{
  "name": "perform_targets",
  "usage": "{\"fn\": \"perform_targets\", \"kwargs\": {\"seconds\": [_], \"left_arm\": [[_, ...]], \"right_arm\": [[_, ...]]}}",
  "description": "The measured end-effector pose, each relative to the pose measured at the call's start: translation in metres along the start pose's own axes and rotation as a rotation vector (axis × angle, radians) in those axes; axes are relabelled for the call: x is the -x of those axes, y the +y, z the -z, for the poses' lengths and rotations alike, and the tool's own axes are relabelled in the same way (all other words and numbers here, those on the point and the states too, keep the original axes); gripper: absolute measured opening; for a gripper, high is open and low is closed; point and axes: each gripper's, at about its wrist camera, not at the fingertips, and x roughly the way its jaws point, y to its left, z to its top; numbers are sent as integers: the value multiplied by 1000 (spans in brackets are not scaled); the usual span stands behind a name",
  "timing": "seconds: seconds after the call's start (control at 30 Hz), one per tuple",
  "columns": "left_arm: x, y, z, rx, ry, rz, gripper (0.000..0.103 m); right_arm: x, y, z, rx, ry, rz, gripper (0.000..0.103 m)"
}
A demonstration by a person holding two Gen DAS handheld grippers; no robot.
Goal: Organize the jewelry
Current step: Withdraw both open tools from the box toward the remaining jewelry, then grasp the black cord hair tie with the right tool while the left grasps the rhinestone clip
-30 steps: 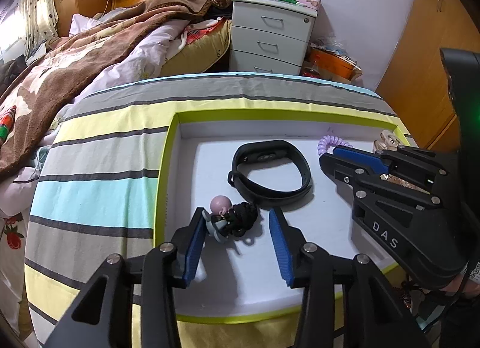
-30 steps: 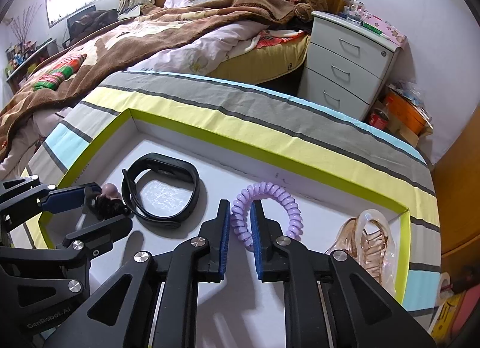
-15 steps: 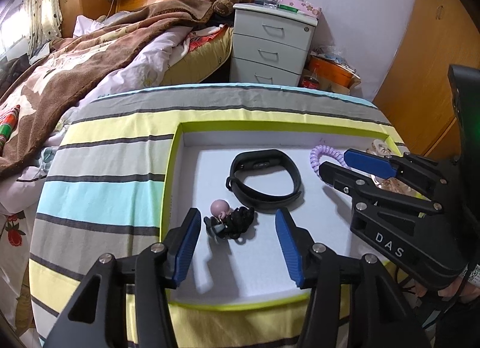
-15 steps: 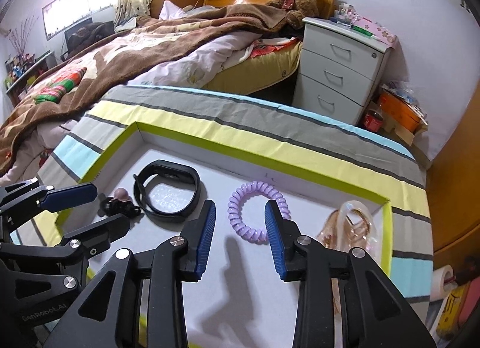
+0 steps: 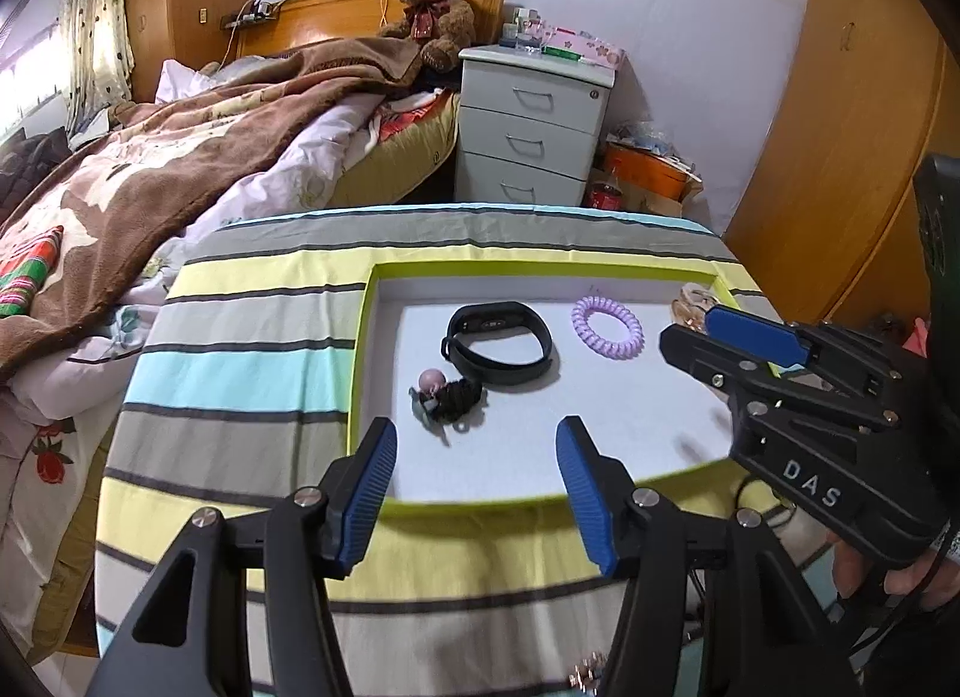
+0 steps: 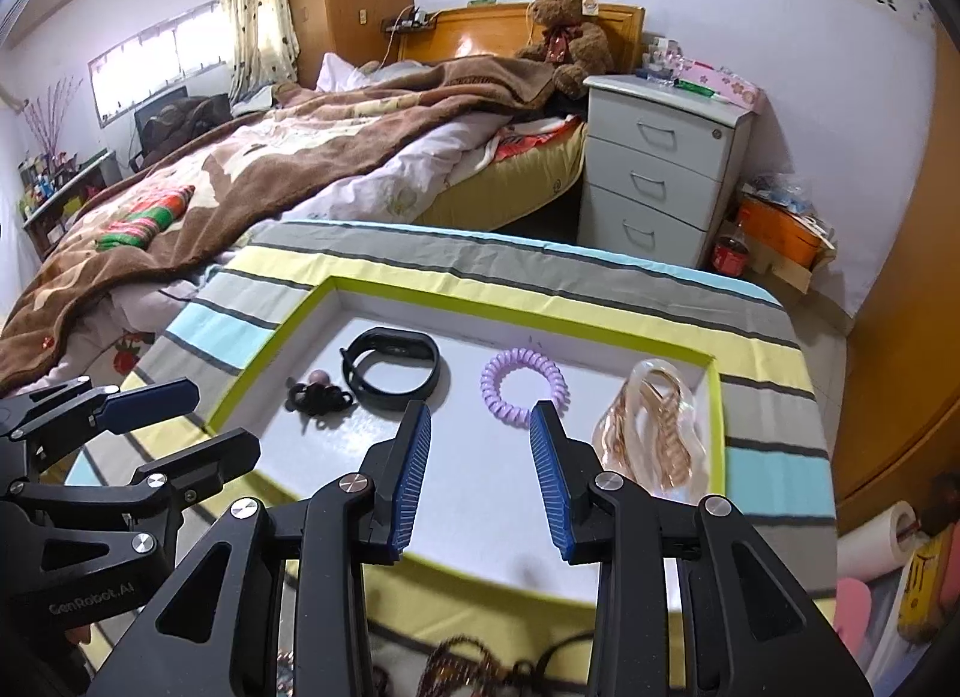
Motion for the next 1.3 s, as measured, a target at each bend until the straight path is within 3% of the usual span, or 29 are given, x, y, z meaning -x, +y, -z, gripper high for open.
{"fn": "perform_targets", "kwargs": {"seconds": [0.43,0.57,1.07,1.3], "left_arm": [[38,1,36,-10,-39,27,58],[47,0,53,-17,-46,71,58],[49,3,98,-17,5,165,58],[46,3,106,-25,28,183,58]], "right_arm": [[52,6,46,-39,-79,-2,36],[64,-1,65,-66,-102,4,44],[82,-41,123,-207,-63,89,44],[75,-66,129,-263,-34,133,44]]}}
